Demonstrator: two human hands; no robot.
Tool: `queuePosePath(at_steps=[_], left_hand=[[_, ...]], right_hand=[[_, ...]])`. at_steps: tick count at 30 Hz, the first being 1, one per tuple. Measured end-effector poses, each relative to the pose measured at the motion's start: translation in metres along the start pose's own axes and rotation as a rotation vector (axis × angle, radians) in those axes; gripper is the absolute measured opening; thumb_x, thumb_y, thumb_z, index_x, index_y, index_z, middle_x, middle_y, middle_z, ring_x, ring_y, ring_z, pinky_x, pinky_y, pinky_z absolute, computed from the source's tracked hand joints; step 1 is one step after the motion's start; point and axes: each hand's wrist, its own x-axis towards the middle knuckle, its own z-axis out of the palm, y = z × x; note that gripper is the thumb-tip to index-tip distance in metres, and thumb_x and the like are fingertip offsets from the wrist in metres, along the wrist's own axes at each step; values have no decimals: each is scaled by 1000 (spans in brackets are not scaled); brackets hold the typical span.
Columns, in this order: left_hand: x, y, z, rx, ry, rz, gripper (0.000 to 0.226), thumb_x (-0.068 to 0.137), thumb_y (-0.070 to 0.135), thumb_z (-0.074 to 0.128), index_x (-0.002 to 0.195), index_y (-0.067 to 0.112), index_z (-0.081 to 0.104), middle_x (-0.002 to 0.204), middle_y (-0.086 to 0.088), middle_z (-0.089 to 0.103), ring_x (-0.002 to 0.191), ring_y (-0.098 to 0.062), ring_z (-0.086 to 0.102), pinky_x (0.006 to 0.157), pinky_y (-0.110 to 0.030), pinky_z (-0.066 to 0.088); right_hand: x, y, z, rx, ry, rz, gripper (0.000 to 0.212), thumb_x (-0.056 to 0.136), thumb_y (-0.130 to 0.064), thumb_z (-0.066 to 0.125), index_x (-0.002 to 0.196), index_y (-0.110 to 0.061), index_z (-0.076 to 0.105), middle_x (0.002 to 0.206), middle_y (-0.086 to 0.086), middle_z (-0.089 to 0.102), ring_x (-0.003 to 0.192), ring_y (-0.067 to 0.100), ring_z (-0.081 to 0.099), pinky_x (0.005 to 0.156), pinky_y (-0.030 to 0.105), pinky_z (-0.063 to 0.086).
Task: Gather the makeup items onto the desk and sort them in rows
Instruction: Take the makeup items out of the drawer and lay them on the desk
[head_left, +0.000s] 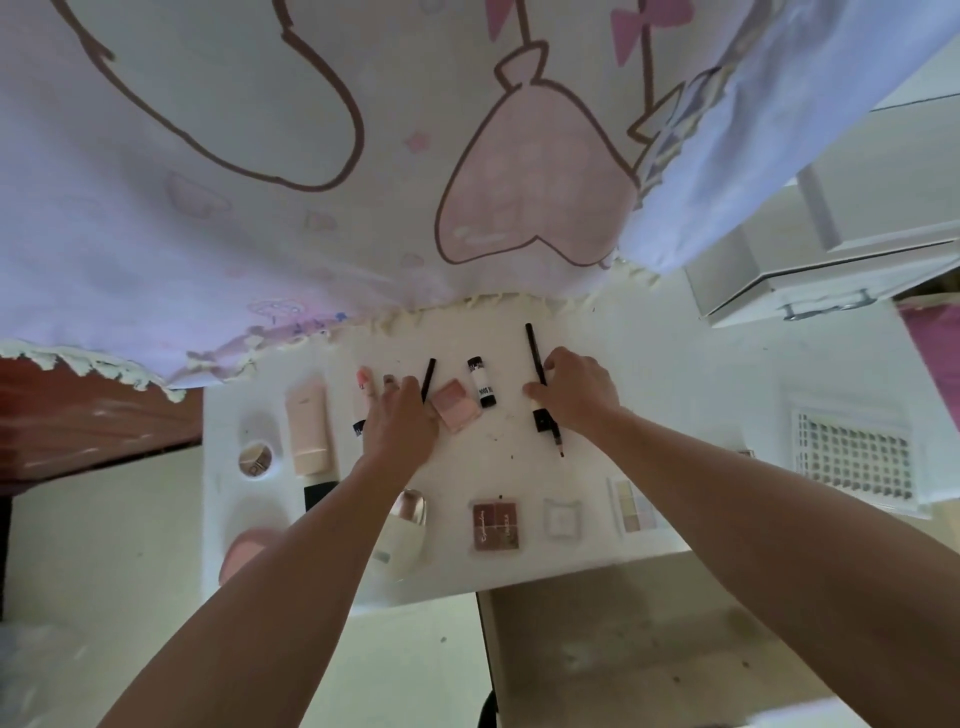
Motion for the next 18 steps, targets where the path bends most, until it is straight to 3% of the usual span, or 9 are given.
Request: queuePosePath(at_steps=[2,5,7,10,13,18], left_hand=[[-6,1,0,15,6,6,24,90,15,54,112,5,49,132,-22,43,144,-42,13,105,-49,40],[-20,8,-3,-8,22,7,24,96,19,46,114,4,49,138,-22,39,140,-42,26,98,-49,43],[-33,13,-3,11,59,43,27,97,21,44,116,4,52,131,-20,45,138,-39,32,101,-50,40],[-60,22,-1,-19,102,52,35,92,20,54,125,10,51,126,-13,51,118,-36,51,93,-42,44],[-97,36,11,-91,148,77,32,89,24,62,118,13,55,133,-3,48,99,-25,60,79,-36,49],[-173,60,61,-241,101,-22,21,88,27,58,107,19,59,102,-1,64,89,-20,57,75,-32,46]], right_hand=[[-5,7,-2,33,-16,8,42,90,-38,65,123,-15,54,114,7,62,104,27,58,82,35,48],[-16,22,-7,102,-18,7,42,90,-36,64,128,-20,55,115,4,65,106,24,60,83,33,47],[-30,34,-13,142,9,-2,39,89,-34,65,125,-22,57,108,0,67,103,22,61,81,31,46],[-57,57,-23,176,43,-7,33,89,-34,66,119,-23,61,93,-8,64,92,18,61,80,30,47],[-91,88,-28,212,83,-30,26,90,-34,64,114,-24,63,88,-12,62,86,15,61,79,31,49],[-157,160,-17,306,107,-18,9,87,-34,67,95,-30,65,81,-11,67,79,13,66,78,31,52]])
